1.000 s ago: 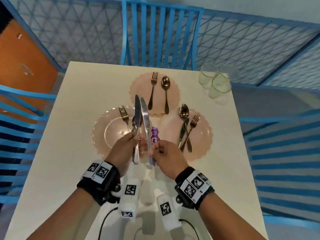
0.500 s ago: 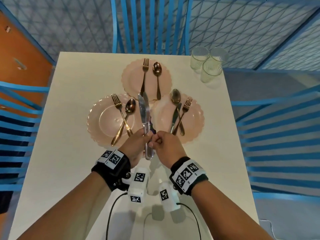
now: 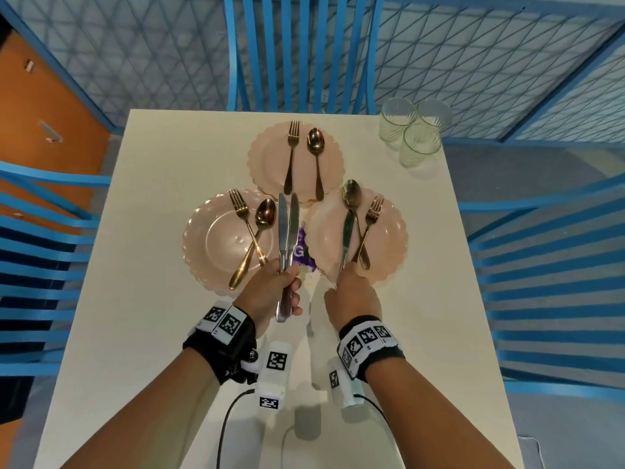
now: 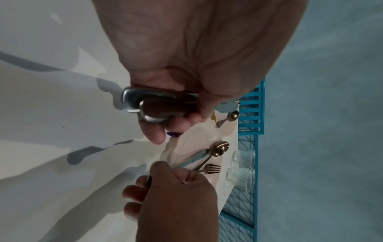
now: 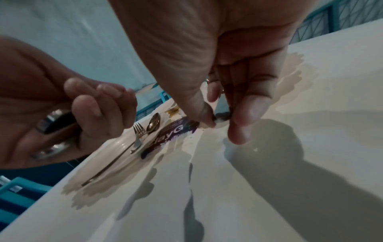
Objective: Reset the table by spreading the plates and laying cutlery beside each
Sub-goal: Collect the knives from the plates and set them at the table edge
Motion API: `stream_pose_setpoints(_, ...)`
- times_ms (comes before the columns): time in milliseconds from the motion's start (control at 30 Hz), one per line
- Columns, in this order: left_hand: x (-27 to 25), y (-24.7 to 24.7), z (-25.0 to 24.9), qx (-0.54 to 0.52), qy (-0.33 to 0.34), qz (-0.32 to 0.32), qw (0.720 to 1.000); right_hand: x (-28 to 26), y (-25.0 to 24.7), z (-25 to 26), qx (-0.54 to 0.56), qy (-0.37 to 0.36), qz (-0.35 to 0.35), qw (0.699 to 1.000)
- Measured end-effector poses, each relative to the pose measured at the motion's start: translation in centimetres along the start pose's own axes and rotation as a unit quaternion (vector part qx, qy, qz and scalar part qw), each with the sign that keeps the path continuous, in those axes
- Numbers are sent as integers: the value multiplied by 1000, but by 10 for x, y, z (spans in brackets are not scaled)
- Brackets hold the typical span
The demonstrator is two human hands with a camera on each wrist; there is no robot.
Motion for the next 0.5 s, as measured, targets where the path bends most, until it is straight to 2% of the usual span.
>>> stream_pose_setpoints(100,4,-3,4,-1,5,-12,1000,-10,1,-3,65,6,-7,998)
stream_pose_setpoints(200,5,-3,10,-18,11,10,1000,-20,1,-16,126,29,6,992)
stream_pose_setpoints(333,3,0,15,-41,-11,10,999,-34,-4,-28,318,101,49,941)
stream_pose_setpoints(433,-1,4,14,-58,-13,20,998,-49,-15,-19,382,73,31,921)
stream_pose_setpoints(500,-5,7,13,-55,1,29,998,-58,-20,-6,393,38,21,919)
Point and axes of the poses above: each hand's wrist, its own x-axis towards the middle knuckle, its own y-axis out of the palm, z = x × y, the point moved 2 cm from there along x, towards the middle knuckle, and after that the axes turned 13 degrees about -y, right-handed, at the moved point
